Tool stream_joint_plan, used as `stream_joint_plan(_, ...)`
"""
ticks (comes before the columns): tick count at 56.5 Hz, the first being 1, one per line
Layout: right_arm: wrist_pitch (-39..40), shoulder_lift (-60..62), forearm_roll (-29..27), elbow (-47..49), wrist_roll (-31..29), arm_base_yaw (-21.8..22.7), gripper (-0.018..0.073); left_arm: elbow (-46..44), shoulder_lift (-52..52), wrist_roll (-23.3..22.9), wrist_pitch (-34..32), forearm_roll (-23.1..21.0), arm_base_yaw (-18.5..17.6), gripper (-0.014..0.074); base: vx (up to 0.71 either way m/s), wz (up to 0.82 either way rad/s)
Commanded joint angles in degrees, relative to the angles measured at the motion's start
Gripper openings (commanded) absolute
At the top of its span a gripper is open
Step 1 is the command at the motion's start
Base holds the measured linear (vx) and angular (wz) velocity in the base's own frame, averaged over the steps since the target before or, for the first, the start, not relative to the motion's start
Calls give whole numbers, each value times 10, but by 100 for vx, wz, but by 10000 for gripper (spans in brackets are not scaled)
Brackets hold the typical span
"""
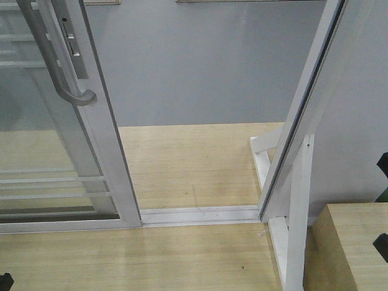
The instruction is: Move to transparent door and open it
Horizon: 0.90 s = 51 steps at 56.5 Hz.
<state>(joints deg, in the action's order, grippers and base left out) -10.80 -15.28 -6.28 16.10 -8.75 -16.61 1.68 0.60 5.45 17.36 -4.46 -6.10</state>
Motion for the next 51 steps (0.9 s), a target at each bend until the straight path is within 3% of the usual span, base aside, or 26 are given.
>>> stream_joint_plan(1, 51, -6, 0, 17, 0, 3, -6, 10, 9, -3, -42, -4, -3, 0, 0, 0)
stream_joint_plan(11, 58, 0, 16, 1, -2, 3, -6, 10, 9, -3, -42, -4, -3, 0, 0, 0)
stream_joint_plan(24, 117, 121, 15, -186, 15, 1, -6, 10, 9, -3, -42, -4, -3, 0, 0, 0)
stream_joint_plan(29, 32, 172, 16, -178, 11, 1, -6, 10, 9, -3, -42, -4, -3, 0, 0, 0)
stream_joint_plan(51, 31, 154, 11, -180, 11, 1, -6, 10, 8, -3, -42, -4, -3, 0, 0, 0)
